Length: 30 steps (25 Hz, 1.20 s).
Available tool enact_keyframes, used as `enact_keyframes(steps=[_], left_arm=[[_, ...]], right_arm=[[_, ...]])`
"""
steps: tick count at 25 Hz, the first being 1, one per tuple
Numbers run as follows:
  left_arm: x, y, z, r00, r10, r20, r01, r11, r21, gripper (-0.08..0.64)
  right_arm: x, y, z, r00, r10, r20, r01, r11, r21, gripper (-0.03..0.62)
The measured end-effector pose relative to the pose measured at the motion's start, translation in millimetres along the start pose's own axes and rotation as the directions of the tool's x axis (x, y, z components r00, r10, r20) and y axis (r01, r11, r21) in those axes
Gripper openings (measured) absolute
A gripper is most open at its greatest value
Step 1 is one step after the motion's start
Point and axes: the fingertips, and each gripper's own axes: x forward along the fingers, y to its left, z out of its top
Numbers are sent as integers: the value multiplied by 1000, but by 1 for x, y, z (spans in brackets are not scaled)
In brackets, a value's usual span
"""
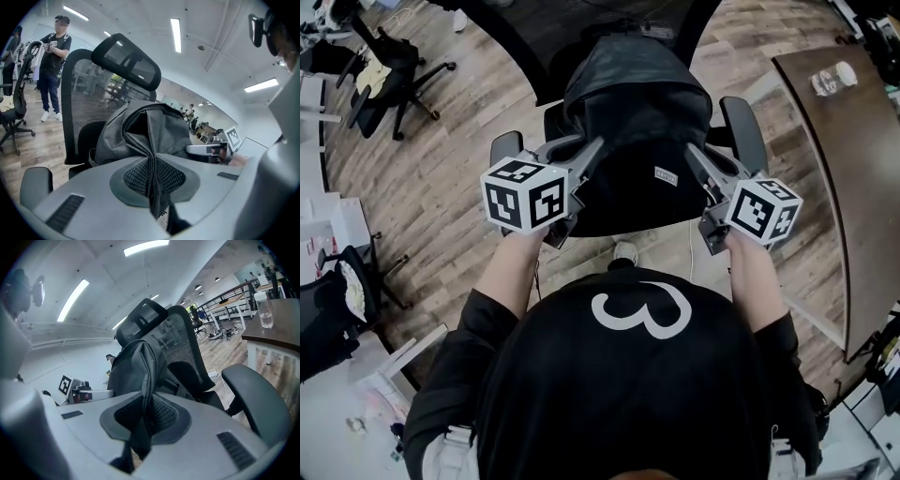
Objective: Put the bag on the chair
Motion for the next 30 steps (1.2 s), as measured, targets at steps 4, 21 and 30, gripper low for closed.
enact_keyframes(steps=[4,21,30], left_arm=[[10,12,-11,1000,13,-16,-14,1000,-4,43],[45,63,-56,997,51,-55,-50,999,19,43],[53,74,-67,998,54,-45,-55,998,-30,43]], right_arm=[[14,-12,-11,1000,0,-19,1,1000,18,57],[66,-55,-53,996,-29,-81,28,1000,-11,57],[73,-62,-61,999,-6,-49,7,1000,24,57]])
